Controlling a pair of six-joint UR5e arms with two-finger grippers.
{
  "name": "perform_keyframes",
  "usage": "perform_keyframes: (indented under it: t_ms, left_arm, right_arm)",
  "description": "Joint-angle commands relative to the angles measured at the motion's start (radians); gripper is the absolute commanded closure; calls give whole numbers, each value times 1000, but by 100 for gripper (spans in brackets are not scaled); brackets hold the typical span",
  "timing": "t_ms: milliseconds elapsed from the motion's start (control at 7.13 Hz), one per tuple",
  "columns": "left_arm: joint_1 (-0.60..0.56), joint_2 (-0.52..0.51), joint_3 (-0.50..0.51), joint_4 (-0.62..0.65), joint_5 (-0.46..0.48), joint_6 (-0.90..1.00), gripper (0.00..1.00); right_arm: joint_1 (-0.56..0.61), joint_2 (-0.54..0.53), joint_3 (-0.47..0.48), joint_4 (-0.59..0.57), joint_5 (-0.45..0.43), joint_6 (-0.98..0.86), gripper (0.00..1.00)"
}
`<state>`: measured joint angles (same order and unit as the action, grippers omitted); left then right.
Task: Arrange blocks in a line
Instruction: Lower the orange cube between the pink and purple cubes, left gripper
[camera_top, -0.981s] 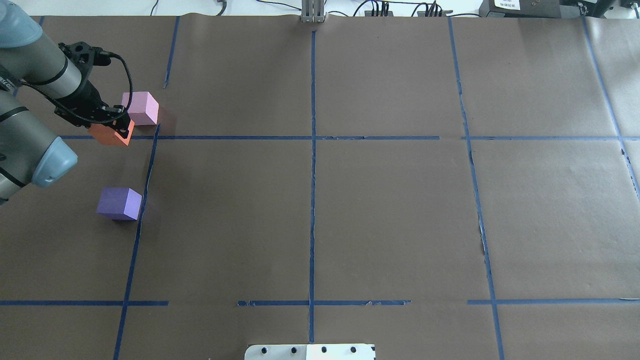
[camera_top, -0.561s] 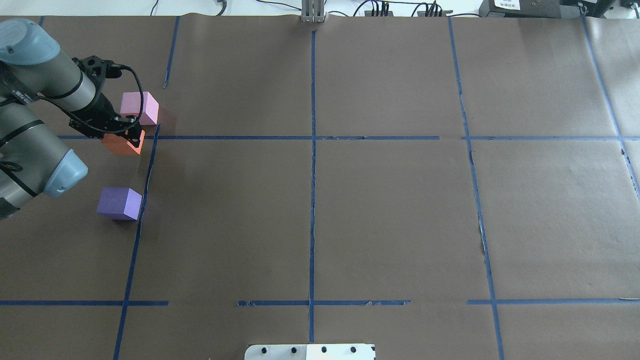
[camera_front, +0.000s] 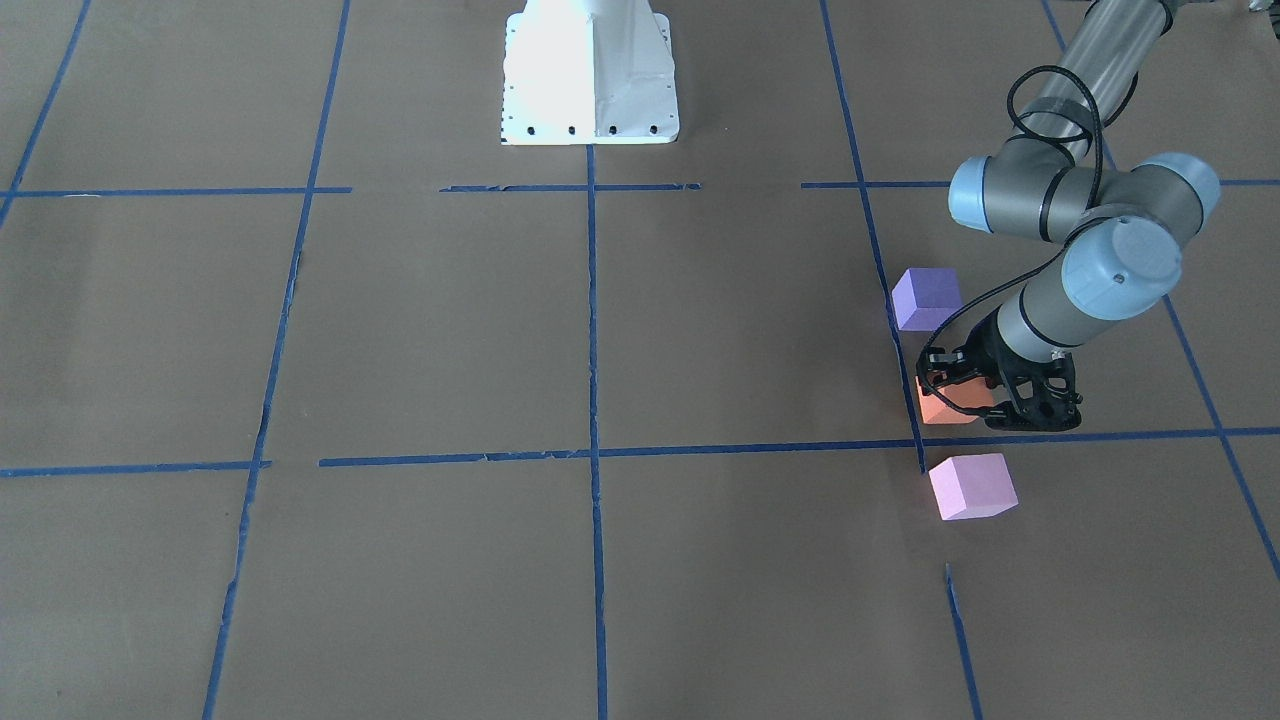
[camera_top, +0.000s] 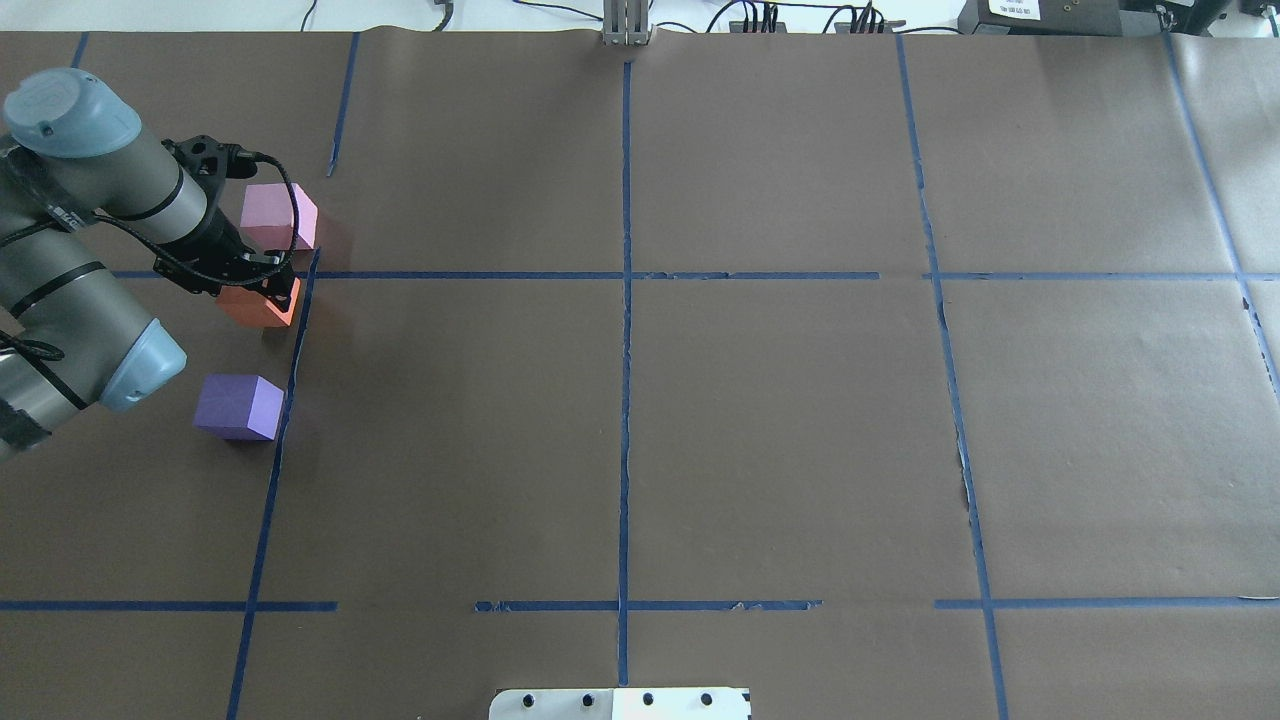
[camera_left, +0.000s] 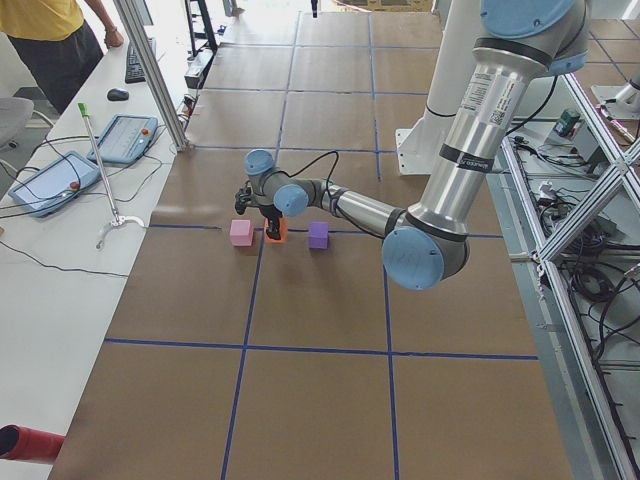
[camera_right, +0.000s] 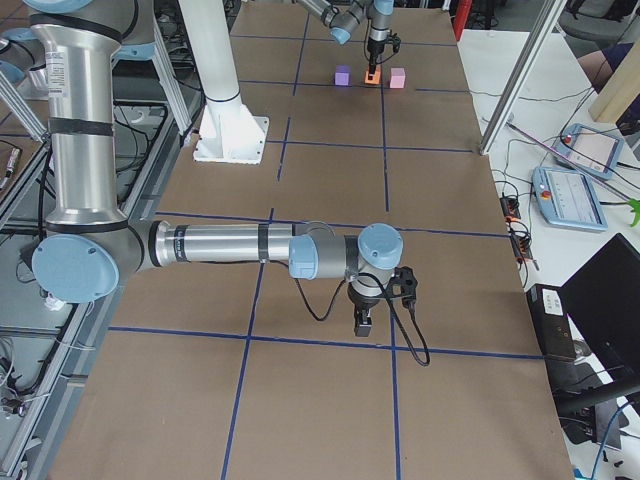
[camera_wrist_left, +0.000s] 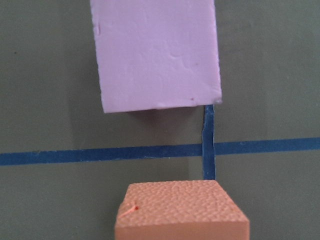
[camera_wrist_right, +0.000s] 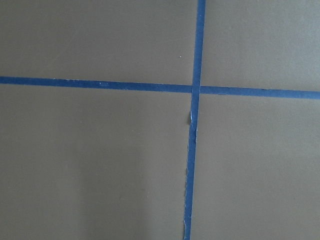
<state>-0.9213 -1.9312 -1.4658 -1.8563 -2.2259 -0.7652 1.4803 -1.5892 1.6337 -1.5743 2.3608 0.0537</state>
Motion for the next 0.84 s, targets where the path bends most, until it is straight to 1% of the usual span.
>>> perform_keyframes:
  t_ms: [0, 280, 701]
  left_arm:
    - [1, 3, 10, -15, 0, -2, 74]
    - [1, 6, 10, -15, 0, -3, 73]
    - [1, 6, 18, -15, -4, -5, 68]
  right_arm:
    - [0, 0, 0, 0, 0, 0, 0]
    - [0, 0, 0, 0, 0, 0, 0]
    - [0, 0, 0, 0, 0, 0, 0]
